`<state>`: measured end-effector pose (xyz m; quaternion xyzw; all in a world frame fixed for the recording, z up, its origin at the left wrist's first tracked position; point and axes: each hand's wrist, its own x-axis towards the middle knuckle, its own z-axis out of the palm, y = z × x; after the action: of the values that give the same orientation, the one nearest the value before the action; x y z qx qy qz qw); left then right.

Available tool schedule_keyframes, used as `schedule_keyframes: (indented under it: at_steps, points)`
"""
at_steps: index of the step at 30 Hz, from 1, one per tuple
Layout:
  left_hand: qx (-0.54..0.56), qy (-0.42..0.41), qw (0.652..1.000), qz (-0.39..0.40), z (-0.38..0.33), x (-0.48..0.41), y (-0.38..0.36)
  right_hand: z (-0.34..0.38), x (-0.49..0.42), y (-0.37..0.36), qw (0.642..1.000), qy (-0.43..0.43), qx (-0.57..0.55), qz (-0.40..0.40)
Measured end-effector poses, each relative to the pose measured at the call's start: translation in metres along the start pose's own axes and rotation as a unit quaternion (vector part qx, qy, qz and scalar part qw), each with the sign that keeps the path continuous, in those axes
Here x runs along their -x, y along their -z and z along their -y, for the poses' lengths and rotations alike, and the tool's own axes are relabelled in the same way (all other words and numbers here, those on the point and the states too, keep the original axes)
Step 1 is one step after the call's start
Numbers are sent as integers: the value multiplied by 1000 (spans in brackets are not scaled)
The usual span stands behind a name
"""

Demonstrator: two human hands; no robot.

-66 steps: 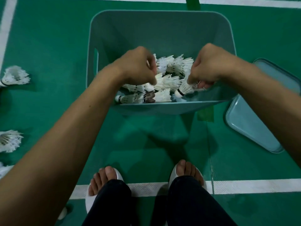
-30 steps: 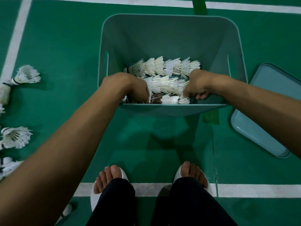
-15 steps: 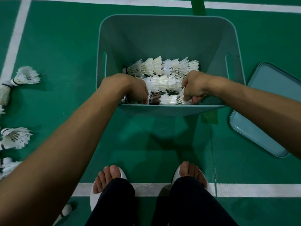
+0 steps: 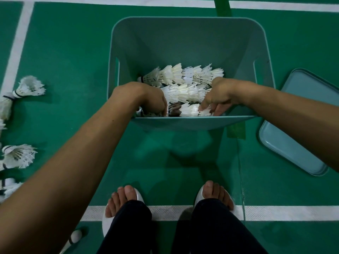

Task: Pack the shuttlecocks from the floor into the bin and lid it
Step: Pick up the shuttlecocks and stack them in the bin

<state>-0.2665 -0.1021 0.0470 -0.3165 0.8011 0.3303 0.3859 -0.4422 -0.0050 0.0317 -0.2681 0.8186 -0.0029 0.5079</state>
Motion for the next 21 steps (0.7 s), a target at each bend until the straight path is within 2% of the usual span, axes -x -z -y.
schedule_keyframes:
  at_steps: [2, 4, 8, 10, 12, 15, 18, 21]
  points:
    - [4, -4, 1000, -11, 1, 6, 1, 2, 9, 9, 998, 6, 55, -40]
    - [11, -15, 998, -54, 2, 19, 3, 6, 23, 19, 992, 27, 82, -89]
    - [54, -60, 968, -239, 2, 60, 7, 17, 62, 26, 960, 138, 142, -196]
    - [87, -96, 928, -349, 6, 83, 2, 31, 83, 13, 935, 220, 137, -244]
    - [120, -126, 871, -460, 17, 103, -7, 51, 103, -8, 902, 305, 125, -278]
    - [170, -117, 783, -588, 49, 127, -31, 87, 128, -42, 854, 413, 93, -303]
    - [237, -50, 727, -642, 94, 133, -75, 123, 141, -89, 805, 515, 50, -291]
    - [339, 81, 703, -620, 142, 120, -137, 144, 131, -143, 800, 557, 65, -211]
